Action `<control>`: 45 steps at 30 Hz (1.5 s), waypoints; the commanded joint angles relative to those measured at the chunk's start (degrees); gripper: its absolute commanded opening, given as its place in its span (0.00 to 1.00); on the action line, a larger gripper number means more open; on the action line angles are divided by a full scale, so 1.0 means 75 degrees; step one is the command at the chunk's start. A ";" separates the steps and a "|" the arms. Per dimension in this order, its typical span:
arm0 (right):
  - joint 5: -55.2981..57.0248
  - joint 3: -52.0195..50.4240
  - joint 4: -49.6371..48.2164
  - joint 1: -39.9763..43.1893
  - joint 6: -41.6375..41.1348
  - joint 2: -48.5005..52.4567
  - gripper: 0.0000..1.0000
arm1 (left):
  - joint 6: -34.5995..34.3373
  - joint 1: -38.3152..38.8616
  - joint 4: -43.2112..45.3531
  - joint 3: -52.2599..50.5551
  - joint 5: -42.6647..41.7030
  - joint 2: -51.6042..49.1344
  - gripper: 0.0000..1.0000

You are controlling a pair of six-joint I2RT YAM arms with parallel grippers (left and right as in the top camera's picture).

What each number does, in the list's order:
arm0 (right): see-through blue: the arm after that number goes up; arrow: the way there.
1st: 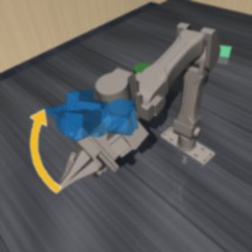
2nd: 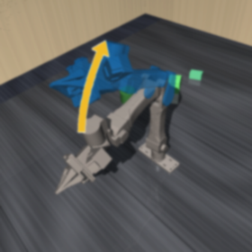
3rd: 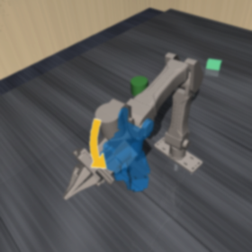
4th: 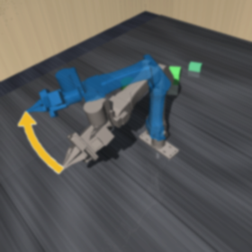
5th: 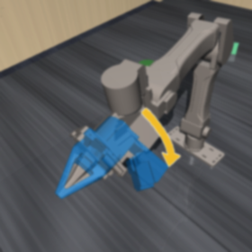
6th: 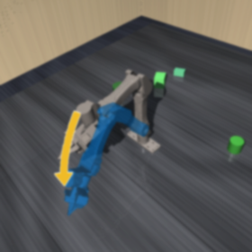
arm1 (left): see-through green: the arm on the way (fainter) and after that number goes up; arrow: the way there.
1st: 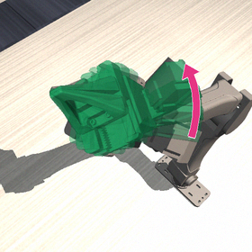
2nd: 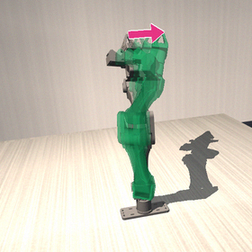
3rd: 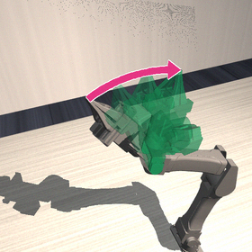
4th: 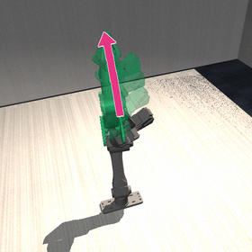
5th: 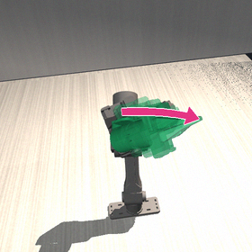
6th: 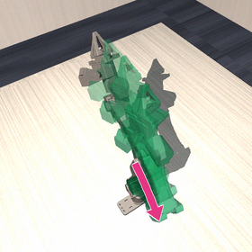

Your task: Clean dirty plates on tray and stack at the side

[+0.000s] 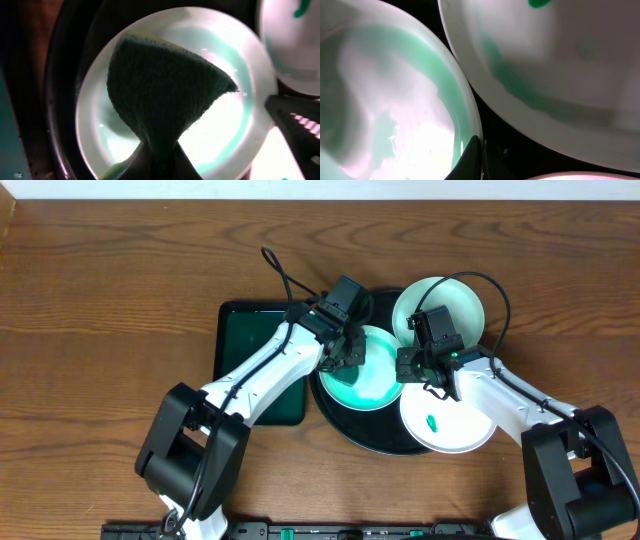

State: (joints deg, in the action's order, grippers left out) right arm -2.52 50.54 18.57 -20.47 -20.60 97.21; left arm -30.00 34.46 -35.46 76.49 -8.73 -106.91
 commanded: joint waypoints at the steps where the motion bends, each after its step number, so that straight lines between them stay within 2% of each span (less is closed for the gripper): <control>1: 0.0061 -0.0061 0.0006 0.0015 -0.0082 -0.0067 0.01 | 0.0041 0.0003 0.0085 -0.0157 0.0291 -0.0291 0.07; 11: -0.0079 -0.0061 0.0006 0.0015 -0.0079 -0.0067 0.01 | -0.0449 0.0102 0.0143 -0.0172 0.0213 -0.0994 0.07; 23: -0.0140 -0.0061 0.0000 0.0015 -0.0082 -0.0067 0.01 | -0.0446 0.0947 0.0207 -0.0169 0.0131 -0.1148 0.07; 28: -0.0163 -0.0061 -0.0012 0.0015 -0.0082 -0.0067 0.01 | -0.0443 0.0965 0.0472 -0.0169 -0.0994 -0.1142 0.07; 35: -0.0163 -0.0061 -0.0012 0.0015 -0.0082 -0.0067 0.01 | -0.0446 0.0697 0.0781 -0.0128 -0.1670 -0.0676 0.07; 41: -0.0160 -0.0061 -0.0015 0.0015 -0.0079 -0.0067 0.01 | -0.0443 0.0332 0.0807 -0.0111 -0.1594 0.0064 0.07; 45: -0.0163 -0.0061 -0.0015 0.0015 -0.0082 -0.0067 0.01 | -0.0437 0.0198 0.0740 -0.0111 -0.1032 0.0300 0.07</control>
State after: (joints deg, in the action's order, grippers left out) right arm -2.28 50.54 18.55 -20.45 -20.60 97.21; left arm -33.04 36.93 -29.71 75.55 -19.11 -107.87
